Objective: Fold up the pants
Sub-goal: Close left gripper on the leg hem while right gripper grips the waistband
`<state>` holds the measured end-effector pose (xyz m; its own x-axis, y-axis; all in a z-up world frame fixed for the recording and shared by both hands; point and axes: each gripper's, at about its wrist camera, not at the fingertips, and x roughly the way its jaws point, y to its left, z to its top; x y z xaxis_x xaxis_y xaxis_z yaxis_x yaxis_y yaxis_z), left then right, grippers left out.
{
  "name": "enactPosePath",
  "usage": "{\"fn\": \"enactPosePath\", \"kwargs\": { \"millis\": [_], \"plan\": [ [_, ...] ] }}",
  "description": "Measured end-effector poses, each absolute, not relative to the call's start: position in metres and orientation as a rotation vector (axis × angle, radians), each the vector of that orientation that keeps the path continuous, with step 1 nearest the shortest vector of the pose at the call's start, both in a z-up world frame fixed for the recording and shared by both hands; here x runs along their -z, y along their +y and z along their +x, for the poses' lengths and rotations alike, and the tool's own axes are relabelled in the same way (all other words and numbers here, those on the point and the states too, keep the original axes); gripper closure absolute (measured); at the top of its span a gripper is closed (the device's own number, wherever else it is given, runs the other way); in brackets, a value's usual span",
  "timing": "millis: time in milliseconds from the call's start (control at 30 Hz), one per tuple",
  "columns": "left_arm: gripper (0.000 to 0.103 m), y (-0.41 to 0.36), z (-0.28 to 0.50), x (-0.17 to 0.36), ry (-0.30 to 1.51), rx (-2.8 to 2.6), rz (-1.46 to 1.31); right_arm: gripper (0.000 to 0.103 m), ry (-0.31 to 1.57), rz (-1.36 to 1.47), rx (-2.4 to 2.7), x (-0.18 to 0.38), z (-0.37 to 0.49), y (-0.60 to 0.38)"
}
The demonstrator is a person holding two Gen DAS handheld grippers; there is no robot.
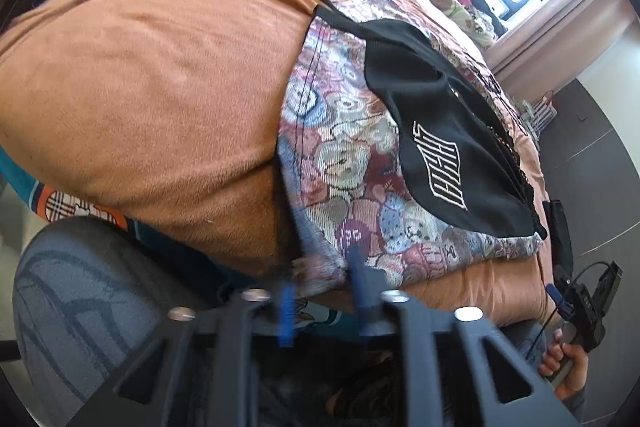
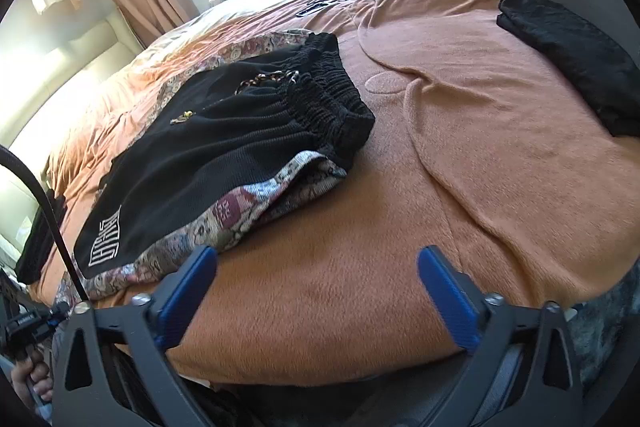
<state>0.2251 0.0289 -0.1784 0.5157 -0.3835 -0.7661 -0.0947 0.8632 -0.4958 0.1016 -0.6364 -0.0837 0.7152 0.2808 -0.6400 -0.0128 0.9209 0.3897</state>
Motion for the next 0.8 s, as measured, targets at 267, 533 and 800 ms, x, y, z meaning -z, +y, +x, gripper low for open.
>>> {"fn": "enactPosePath", "kwargs": {
  "millis": [267,533,800],
  "plan": [
    [0.097,0.025,0.232,0.153,0.968,0.184,-0.476,0.024,0.779,0.456,-0.196,0.092,0.13,-0.642],
    [0.098,0.027,0.251,0.125,0.901,0.192,-0.483,0.024,0.8,0.516,-0.215,0.099,0.166,-0.647],
    [0.098,0.024,0.279,0.094,0.843,0.211,-0.468,0.079,0.799,0.597,-0.263,0.105,0.187,-0.66]
  ]
}}
